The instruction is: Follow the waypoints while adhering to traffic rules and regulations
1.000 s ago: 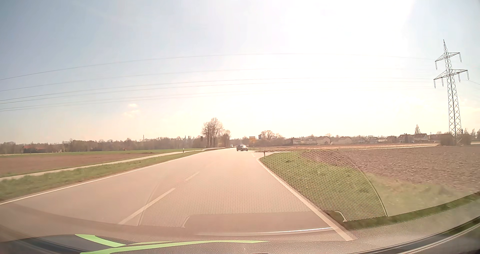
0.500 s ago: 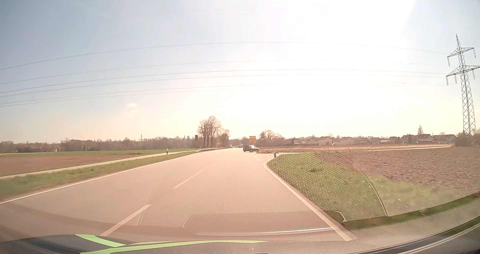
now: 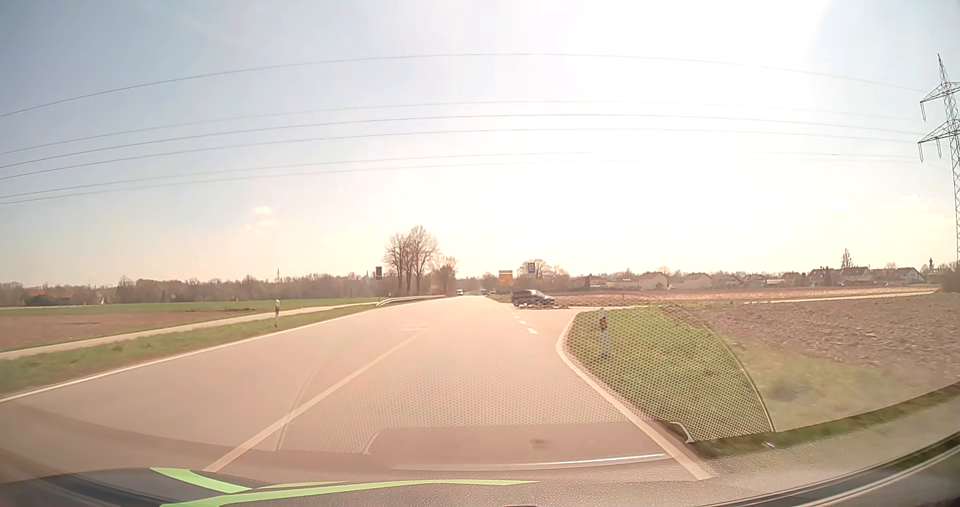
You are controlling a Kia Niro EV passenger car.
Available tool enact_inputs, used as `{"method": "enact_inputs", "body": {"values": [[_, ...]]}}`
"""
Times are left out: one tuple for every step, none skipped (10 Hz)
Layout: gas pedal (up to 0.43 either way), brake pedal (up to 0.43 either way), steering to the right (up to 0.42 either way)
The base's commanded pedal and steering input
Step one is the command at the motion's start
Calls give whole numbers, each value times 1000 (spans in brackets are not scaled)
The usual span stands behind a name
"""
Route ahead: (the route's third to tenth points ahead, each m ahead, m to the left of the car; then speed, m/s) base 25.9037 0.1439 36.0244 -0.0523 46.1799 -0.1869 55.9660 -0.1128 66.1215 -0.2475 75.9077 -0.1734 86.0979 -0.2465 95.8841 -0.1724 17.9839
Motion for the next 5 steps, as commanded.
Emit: {"method": "enact_inputs", "body": {"values": [[138,0,0],[138,0,0],[138,0,0],[138,0,0],[138,0,0]]}}
